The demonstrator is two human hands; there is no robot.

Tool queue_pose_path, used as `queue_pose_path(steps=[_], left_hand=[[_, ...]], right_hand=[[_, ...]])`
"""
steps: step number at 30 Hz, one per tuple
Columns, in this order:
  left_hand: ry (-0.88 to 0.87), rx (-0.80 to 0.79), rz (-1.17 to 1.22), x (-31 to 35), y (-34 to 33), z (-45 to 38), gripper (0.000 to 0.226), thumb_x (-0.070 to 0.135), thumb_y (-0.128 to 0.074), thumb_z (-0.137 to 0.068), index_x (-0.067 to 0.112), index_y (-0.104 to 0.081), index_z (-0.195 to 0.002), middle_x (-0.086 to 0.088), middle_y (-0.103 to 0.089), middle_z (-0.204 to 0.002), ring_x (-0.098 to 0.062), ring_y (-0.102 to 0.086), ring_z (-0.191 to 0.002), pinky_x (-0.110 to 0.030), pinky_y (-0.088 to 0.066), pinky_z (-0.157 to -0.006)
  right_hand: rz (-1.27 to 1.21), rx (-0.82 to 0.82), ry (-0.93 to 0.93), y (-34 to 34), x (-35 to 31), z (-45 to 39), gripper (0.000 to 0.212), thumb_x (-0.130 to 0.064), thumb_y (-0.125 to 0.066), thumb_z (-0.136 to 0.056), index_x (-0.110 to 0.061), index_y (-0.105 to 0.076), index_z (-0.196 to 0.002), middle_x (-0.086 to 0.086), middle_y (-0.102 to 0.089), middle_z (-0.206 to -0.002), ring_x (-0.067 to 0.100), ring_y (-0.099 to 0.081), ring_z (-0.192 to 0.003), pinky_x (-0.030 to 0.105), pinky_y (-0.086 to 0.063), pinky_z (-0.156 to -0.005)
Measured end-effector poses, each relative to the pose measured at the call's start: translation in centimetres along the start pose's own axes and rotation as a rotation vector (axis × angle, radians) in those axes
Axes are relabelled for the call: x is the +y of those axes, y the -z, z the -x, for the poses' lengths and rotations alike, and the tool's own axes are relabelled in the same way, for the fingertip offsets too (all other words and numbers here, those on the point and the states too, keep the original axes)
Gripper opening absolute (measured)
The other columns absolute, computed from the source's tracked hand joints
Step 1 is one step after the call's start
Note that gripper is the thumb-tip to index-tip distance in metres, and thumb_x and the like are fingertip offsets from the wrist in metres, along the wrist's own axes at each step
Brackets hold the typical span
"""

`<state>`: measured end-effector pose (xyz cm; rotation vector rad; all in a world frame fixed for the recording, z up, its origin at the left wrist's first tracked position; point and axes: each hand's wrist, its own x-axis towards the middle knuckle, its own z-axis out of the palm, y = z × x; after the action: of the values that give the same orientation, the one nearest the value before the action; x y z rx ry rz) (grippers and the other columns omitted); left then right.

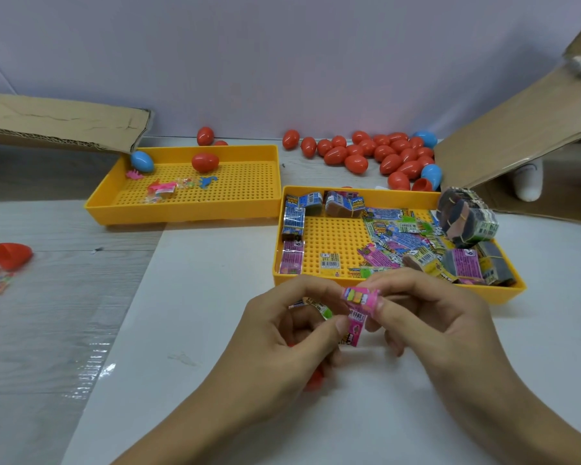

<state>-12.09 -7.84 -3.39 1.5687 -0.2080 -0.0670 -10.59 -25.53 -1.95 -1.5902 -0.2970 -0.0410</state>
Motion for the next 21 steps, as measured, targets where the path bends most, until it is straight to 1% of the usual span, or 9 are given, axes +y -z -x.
queue_pose_path(steps=[3, 6, 8, 10, 11, 13, 15, 18, 21], left_hand=[[-0.017, 0.030, 0.013, 0.3, 0.1, 0.0, 0.014, 0.021, -0.072, -0.084, 0.032, -0.070, -0.090, -0.002, -0.065, -0.064, -0.016, -0.061, -0.053, -0.032, -0.051, -0.049], [-0.048, 0.082, 0.008, 0.4, 0.0, 0.1, 0.006, 0.031, -0.073, -0.082, 0.027, -0.071, -0.086, -0.004, -0.063, -0.060, -0.015, -0.060, -0.053, -0.026, -0.048, -0.051], [-0.053, 0.140, 0.040, 0.6, 0.1, 0.0, 0.014, 0.034, -0.072, -0.079, 0.021, -0.071, -0.083, -0.006, -0.064, -0.062, -0.017, -0.059, -0.054, -0.026, -0.049, -0.053], [0.020, 0.139, 0.254, 1.1, 0.4, -0.1, 0.011, 0.023, -0.071, -0.076, 0.015, -0.072, -0.084, -0.011, -0.065, -0.072, -0.019, -0.058, -0.058, -0.026, -0.050, -0.056], [0.071, 0.101, 0.410, 1.3, 0.5, -0.1, 0.016, 0.016, -0.069, -0.071, 0.012, -0.072, -0.087, -0.013, -0.064, -0.077, -0.020, -0.058, -0.061, -0.026, -0.050, -0.057], [0.129, 0.045, 0.654, 1.6, 0.6, 0.1, 0.044, 0.006, -0.065, -0.052, 0.008, -0.071, -0.095, -0.016, -0.061, -0.085, -0.022, -0.059, -0.067, -0.025, -0.052, -0.059], [0.137, 0.048, 0.763, 1.8, 0.7, 0.4, 0.058, 0.006, -0.058, -0.041, 0.008, -0.069, -0.098, -0.017, -0.059, -0.089, -0.023, -0.059, -0.075, -0.027, -0.053, -0.061], [0.131, 0.096, 0.785, 1.9, 0.6, 0.4, 0.064, 0.001, -0.055, -0.035, 0.011, -0.068, -0.097, -0.017, -0.062, -0.090, -0.024, -0.062, -0.077, -0.028, -0.053, -0.061], [0.121, 0.134, 0.760, 1.6, 0.5, 0.1, 0.064, -0.011, -0.057, -0.039, 0.012, -0.068, -0.097, -0.017, -0.068, -0.093, -0.025, -0.068, -0.081, -0.030, -0.058, -0.064]], right_hand=[[-0.018, 0.011, -0.042, 0.0, 0.2, -0.1, 0.009, -0.019, -0.069, -0.076, -0.018, -0.076, -0.081, 0.007, -0.070, -0.075, 0.012, -0.064, -0.058, 0.022, -0.045, -0.045], [-0.033, -0.002, -0.061, 0.0, 0.1, 0.0, 0.009, -0.021, -0.069, -0.076, -0.018, -0.076, -0.081, 0.008, -0.068, -0.068, 0.012, -0.061, -0.052, 0.025, -0.044, -0.041], [-0.042, -0.012, -0.070, 0.0, -0.1, 0.0, 0.010, -0.021, -0.069, -0.076, -0.018, -0.077, -0.081, 0.012, -0.068, -0.066, 0.012, -0.060, -0.050, 0.025, -0.043, -0.040], [-0.053, -0.035, -0.100, 0.0, -0.2, 0.1, 0.011, -0.021, -0.069, -0.076, -0.018, -0.078, -0.083, 0.013, -0.068, -0.063, 0.013, -0.062, -0.049, 0.023, -0.044, -0.039], [-0.064, -0.057, -0.121, -0.1, -0.2, 0.1, 0.012, -0.021, -0.070, -0.076, -0.018, -0.078, -0.084, 0.012, -0.068, -0.063, 0.015, -0.065, -0.051, 0.024, -0.045, -0.039], [-0.089, -0.116, -0.159, -0.4, -0.3, 0.3, 0.012, -0.022, -0.072, -0.076, -0.019, -0.079, -0.085, 0.009, -0.072, -0.069, 0.022, -0.070, -0.058, 0.026, -0.047, -0.040], [-0.097, -0.160, -0.183, -0.7, -0.3, 0.6, 0.013, -0.024, -0.075, -0.075, -0.020, -0.080, -0.085, 0.006, -0.074, -0.074, 0.024, -0.073, -0.063, 0.028, -0.049, -0.041], [-0.125, -0.174, -0.191, -0.8, -0.4, 0.7, 0.013, -0.029, -0.081, -0.073, -0.022, -0.080, -0.084, 0.008, -0.075, -0.080, 0.026, -0.074, -0.068, 0.028, -0.050, -0.043], [-0.165, -0.196, -0.187, -0.7, -0.7, 0.6, 0.031, -0.043, -0.085, -0.066, -0.020, -0.079, -0.086, 0.007, -0.075, -0.096, 0.030, -0.075, -0.076, 0.030, -0.053, -0.046]])
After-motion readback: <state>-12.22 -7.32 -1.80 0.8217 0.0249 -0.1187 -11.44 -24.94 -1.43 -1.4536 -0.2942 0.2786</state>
